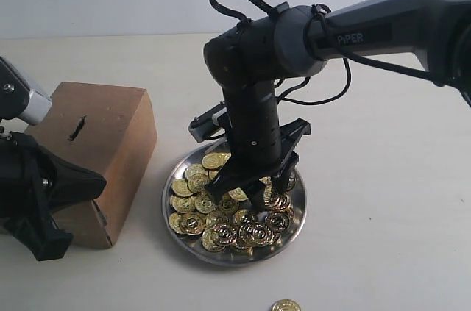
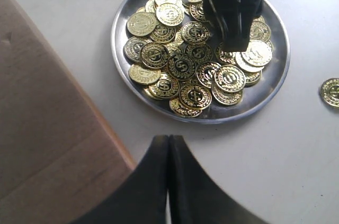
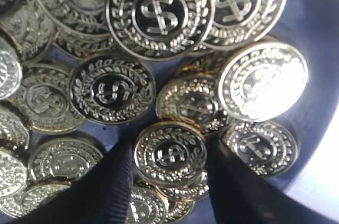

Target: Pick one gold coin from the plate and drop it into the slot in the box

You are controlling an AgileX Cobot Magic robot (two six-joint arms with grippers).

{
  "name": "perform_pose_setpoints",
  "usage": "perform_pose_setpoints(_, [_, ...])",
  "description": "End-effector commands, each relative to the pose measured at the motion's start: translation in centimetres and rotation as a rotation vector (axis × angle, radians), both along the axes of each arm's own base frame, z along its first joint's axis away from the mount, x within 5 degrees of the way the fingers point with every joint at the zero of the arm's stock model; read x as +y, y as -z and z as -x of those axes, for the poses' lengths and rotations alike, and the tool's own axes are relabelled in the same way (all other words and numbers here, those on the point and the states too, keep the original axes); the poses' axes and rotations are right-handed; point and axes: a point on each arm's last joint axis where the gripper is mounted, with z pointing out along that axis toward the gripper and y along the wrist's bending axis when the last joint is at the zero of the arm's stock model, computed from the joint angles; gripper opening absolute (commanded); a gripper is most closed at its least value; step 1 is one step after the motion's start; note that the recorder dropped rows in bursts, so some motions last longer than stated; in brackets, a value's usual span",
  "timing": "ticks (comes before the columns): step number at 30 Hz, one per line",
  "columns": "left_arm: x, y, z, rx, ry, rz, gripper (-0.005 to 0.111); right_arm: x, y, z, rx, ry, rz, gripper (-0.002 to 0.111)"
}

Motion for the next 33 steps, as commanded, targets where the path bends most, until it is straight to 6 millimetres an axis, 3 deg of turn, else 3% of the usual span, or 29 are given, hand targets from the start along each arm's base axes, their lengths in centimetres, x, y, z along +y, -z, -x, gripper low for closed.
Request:
perform_pose_setpoints(1, [-0.17,-0.06,-0.02,0.003,0.008,0.004,0.000,-0.33,2.08,0.04,0.021,-0.008,0.021,0.043])
perform_pose_setpoints(33, [-0.17,-0.06,-0.02,0.003,0.008,0.004,0.000,-0.58,2.01,-0.35,-0.012,-0.042,0.048,0.043])
